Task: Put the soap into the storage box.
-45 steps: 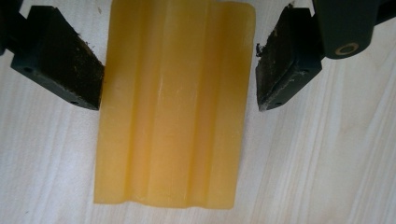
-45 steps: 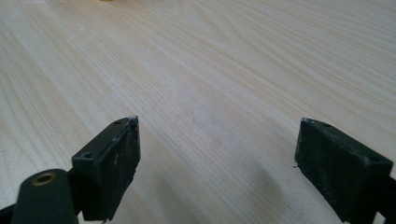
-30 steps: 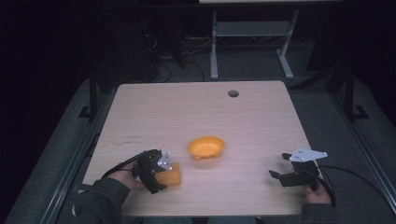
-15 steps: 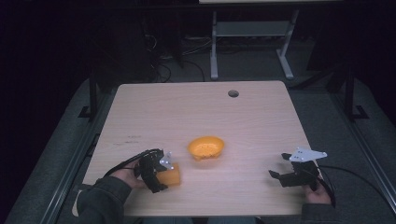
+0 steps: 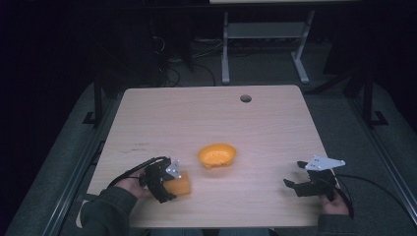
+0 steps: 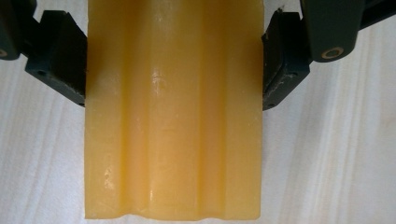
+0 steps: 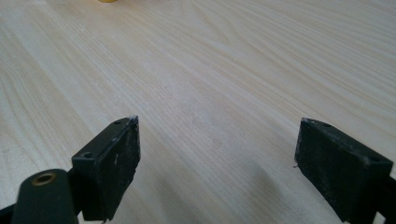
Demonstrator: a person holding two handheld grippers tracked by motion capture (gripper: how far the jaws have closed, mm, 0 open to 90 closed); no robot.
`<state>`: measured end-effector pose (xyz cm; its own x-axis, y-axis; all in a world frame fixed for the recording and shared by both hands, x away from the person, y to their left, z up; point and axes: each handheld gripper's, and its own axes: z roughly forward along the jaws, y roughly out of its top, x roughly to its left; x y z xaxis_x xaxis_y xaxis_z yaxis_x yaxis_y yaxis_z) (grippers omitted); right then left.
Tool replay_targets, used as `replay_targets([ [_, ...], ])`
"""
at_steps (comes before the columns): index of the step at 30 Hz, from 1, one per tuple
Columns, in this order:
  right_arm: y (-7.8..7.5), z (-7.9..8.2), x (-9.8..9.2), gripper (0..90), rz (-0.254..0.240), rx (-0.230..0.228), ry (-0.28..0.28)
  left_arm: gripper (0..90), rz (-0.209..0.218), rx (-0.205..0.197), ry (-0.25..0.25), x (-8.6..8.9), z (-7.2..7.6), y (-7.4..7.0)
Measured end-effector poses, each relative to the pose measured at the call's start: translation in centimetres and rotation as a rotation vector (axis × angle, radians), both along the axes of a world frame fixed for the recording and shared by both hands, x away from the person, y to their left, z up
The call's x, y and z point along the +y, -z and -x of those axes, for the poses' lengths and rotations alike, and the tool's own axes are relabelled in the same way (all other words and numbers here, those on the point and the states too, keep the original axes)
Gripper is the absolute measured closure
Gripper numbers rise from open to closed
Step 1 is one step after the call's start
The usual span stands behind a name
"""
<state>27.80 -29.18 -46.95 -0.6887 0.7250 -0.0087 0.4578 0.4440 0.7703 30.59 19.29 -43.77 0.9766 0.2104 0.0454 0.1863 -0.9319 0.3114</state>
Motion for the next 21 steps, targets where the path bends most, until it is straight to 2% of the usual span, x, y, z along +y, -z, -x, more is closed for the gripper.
replay_targets([
  [1, 0.0, 0.0, 0.0, 13.7, 0.000, 0.000, 0.000, 20.7, 0.000, 0.000, 0.000, 0.0, 0.0, 0.0],
  [2, 0.0, 0.0, 0.0, 13.7, 0.003, -0.005, 0.000, 20.7, 0.039, 0.007, -0.013, 0.3, 0.0, -0.1],
  [4, 0.0, 0.0, 0.0, 13.7, -0.002, -0.004, 0.003, 20.7, 0.055, 0.007, -0.023, 0.4, 0.0, -0.1],
  [7, 0.0, 0.0, 0.0, 13.7, -0.001, 0.000, 0.003, 20.7, 0.068, -0.009, -0.029, 0.6, 0.1, -0.5],
  [8, 0.0, 0.0, 0.0, 13.7, 0.002, -0.001, 0.002, 20.7, 0.088, -0.014, -0.034, 0.7, 0.1, -1.0],
  [12, 0.0, 0.0, 0.0, 13.7, 0.000, -0.005, 0.005, 20.7, 0.113, -0.035, -0.036, 0.8, 0.2, -1.9],
  [14, 0.0, 0.1, 0.0, 13.7, 0.001, -0.002, 0.005, 20.7, 0.117, -0.051, -0.026, 0.7, 0.1, -2.6],
  [18, 0.0, 0.0, 0.0, 13.7, 0.001, -0.001, 0.005, 20.7, 0.113, -0.058, -0.020, 0.5, 0.0, -3.1],
  [21, -0.1, 0.1, -0.1, 13.7, 0.000, -0.008, 0.006, 20.7, 0.125, -0.063, -0.021, 0.3, -0.1, -3.6],
])
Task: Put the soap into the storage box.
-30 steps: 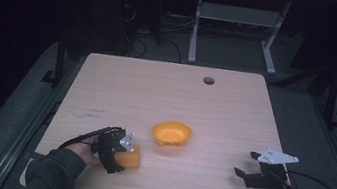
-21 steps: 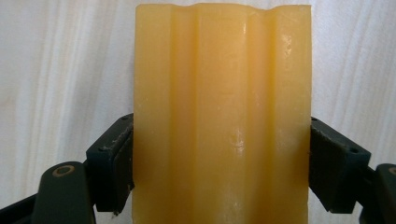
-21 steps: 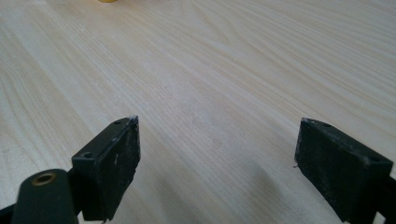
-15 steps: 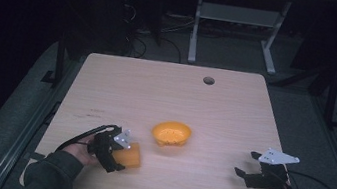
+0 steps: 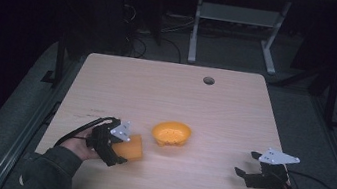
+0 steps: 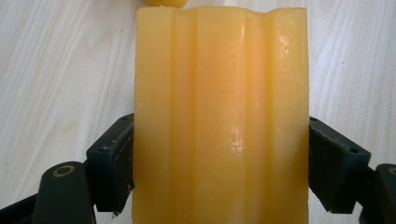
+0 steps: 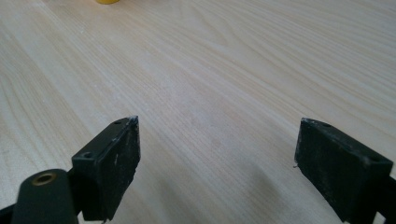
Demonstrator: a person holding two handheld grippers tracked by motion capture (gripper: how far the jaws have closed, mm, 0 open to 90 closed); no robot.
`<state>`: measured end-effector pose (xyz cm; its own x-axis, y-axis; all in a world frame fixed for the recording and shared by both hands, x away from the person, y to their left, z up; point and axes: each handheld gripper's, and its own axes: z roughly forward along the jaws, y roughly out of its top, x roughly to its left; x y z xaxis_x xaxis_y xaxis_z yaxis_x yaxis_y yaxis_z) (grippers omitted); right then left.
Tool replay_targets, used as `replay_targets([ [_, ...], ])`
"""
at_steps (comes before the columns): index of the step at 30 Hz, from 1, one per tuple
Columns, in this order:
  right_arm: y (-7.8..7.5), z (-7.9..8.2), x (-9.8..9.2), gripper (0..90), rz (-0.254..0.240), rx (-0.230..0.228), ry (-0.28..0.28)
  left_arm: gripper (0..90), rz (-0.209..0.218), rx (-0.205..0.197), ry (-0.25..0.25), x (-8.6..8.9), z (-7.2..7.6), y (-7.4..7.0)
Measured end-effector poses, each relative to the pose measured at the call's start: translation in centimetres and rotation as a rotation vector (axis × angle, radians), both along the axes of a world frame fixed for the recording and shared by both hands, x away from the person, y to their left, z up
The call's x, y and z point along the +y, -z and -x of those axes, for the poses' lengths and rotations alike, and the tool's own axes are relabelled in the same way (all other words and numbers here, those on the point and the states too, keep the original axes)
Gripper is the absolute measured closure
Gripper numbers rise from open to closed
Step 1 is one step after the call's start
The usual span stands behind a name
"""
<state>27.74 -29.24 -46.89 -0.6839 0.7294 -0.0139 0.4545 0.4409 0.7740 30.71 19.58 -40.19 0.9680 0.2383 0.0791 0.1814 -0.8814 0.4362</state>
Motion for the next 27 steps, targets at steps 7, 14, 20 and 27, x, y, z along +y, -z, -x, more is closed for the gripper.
replay_targets([
  [7, 0.0, 0.0, 0.0, 13.7, -0.004, -0.003, -0.001, 20.7, 0.003, -0.011, 0.007, -0.7, -0.7, -1.0],
  [14, -0.1, 0.0, -0.1, 13.7, -0.005, -0.003, -0.001, 20.8, 0.013, -0.018, 0.023, -1.5, -1.5, -2.0],
  [20, 0.0, 0.0, -0.1, 13.7, -0.008, 0.000, 0.000, 20.8, 0.013, -0.036, 0.037, -2.4, -2.2, -2.9],
  [27, 0.0, 0.0, -0.3, 13.7, -0.010, -0.001, -0.001, 20.8, -0.004, -0.028, 0.067, -3.7, -3.2, -3.4],
])
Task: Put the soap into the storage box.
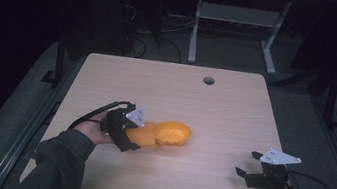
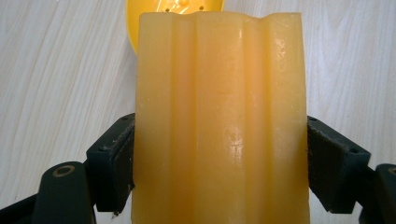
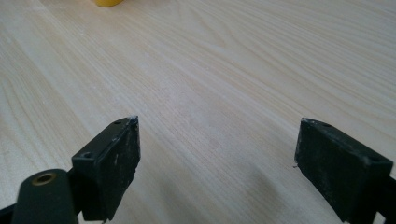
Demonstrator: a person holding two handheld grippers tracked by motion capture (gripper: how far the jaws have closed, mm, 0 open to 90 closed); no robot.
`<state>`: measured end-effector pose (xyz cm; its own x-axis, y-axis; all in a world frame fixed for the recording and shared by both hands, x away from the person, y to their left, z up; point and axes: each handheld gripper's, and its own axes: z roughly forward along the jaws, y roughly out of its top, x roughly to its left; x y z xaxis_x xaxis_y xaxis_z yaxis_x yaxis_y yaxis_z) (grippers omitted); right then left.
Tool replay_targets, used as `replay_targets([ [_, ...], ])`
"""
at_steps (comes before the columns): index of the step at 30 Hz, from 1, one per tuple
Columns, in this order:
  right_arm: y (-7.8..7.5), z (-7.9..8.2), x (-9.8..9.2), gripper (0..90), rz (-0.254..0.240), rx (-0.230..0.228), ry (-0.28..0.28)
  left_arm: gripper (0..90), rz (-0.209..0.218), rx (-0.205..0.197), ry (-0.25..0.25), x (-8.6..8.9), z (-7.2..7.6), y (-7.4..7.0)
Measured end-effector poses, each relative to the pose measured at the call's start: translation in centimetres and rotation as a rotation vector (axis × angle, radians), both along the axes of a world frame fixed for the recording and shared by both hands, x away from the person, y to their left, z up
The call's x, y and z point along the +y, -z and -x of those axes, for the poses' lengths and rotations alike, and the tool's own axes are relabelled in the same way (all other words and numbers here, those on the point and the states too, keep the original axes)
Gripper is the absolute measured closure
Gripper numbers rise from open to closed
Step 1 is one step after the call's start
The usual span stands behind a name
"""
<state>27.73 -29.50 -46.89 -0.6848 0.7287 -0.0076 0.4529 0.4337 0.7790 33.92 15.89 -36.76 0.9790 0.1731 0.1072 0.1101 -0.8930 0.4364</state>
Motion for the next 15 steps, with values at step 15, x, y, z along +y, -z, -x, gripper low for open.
replay_targets([
  [15, 0.0, 0.0, -0.2, 13.7, -0.012, -0.006, 0.000, 20.8, -0.005, 0.001, 0.042, -3.2, -2.1, -0.5],
])
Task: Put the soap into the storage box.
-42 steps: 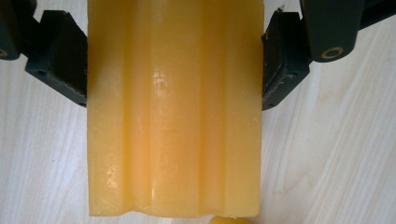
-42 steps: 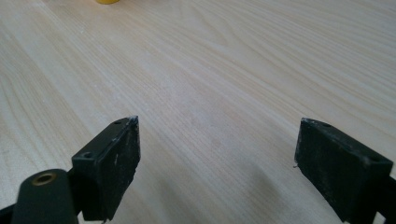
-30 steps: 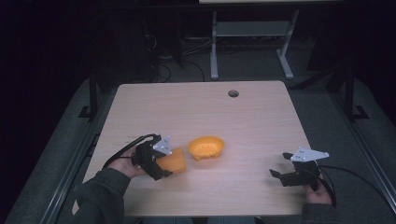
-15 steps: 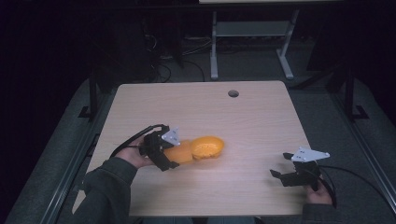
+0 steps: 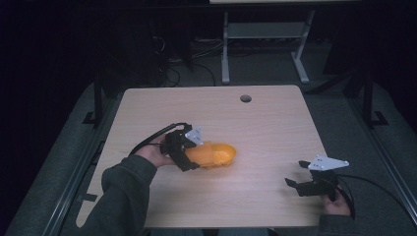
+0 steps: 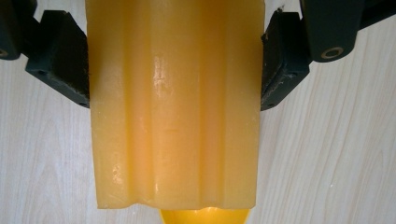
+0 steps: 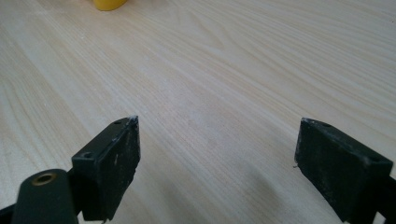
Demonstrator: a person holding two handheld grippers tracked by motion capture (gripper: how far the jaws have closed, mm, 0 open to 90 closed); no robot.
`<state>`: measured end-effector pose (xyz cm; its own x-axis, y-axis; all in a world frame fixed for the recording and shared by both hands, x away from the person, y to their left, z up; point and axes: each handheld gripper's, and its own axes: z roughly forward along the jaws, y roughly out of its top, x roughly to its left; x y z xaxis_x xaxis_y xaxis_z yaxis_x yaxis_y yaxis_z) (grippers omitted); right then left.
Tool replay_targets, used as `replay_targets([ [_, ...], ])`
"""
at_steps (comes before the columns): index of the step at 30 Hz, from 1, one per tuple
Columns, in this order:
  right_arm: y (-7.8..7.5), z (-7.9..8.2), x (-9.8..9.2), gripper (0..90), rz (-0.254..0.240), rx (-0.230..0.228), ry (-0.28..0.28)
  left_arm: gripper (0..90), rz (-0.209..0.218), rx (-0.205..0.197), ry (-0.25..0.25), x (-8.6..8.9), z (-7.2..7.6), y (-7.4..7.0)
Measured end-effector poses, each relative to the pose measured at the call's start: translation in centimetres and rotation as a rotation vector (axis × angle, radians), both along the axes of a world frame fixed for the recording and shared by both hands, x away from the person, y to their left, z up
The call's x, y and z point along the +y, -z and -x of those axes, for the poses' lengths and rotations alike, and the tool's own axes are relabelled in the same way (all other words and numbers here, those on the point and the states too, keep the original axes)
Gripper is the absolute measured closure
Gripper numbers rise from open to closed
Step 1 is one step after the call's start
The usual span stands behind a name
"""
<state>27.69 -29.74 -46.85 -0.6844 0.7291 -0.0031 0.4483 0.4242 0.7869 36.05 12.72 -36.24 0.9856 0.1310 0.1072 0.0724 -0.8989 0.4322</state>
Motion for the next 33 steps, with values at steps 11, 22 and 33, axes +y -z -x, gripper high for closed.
replay_targets([
  [11, -0.1, 0.0, -0.1, 13.7, -0.008, -0.003, 0.004, 20.9, -0.016, 0.002, 0.029, -2.3, -1.4, 0.0],
  [22, -0.1, 0.0, -0.1, 13.7, -0.010, -0.007, 0.002, 20.8, -0.018, 0.014, 0.048, -4.0, -2.3, 0.5],
  [33, -0.1, 0.0, -0.1, 13.7, -0.010, -0.008, 0.002, 20.9, -0.021, 0.021, 0.064, -5.7, -3.0, 1.2],
])
